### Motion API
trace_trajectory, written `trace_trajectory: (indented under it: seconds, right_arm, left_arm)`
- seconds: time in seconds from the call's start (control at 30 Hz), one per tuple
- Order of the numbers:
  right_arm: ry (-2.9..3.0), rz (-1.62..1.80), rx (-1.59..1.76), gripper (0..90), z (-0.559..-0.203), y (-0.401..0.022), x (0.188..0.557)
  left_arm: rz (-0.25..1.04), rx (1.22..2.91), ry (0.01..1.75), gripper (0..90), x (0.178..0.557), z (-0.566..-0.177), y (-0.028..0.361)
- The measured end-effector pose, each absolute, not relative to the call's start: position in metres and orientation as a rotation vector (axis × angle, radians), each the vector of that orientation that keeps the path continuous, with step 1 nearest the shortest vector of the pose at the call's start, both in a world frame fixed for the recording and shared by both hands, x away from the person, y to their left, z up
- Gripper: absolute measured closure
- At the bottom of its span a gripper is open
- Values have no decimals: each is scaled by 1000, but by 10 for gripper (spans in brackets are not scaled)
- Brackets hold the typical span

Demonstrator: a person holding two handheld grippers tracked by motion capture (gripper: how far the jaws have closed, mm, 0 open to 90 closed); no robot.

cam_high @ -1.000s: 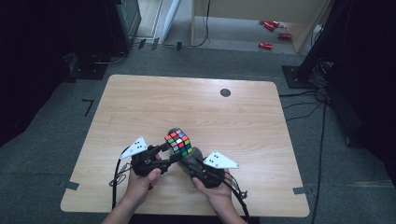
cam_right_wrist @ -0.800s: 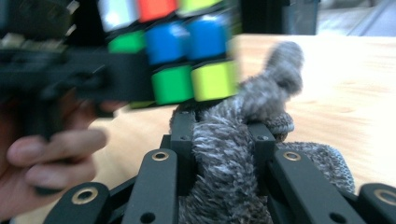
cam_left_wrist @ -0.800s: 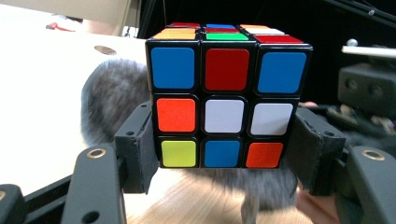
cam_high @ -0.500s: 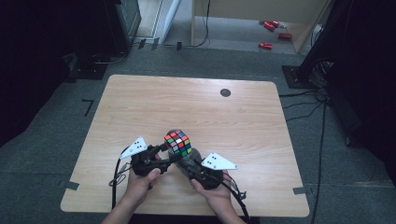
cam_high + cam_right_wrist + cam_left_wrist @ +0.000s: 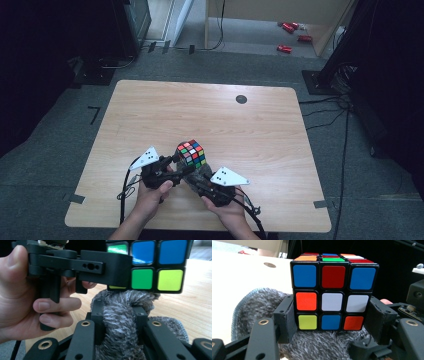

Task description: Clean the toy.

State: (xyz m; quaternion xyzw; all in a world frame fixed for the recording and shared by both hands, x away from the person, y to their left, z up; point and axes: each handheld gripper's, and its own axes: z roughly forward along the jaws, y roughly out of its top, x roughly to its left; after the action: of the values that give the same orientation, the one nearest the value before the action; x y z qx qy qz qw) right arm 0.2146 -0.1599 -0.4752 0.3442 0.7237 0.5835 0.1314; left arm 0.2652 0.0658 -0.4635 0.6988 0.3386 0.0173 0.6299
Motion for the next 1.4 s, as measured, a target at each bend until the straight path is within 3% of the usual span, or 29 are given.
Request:
trace_trajectory:
  seconds: [0.23, 0.47, 0.73, 1.0, 1.23, 1.4]
  right_arm:
    - [1996, 1669, 1137, 716, -476, -191, 230]
    - [2132, 1667, 984, 714, -481, -158, 215]
    - [2016, 1690, 1132, 715, -476, -187, 228]
    - [2114, 1703, 1038, 714, -478, -161, 216]
    - [1997, 1704, 1171, 715, -475, -183, 226]
    - [2049, 1704, 1113, 714, -479, -168, 220]
  left_arm:
    - [37, 1601, 780, 353, 267, -464, 68]
    - [38, 1624, 772, 353, 265, -466, 63]
    - [43, 1599, 791, 353, 268, -465, 71]
    - [43, 1620, 774, 353, 266, -466, 65]
    - [39, 1597, 785, 353, 267, -465, 69]
    - [39, 1610, 779, 353, 266, -466, 65]
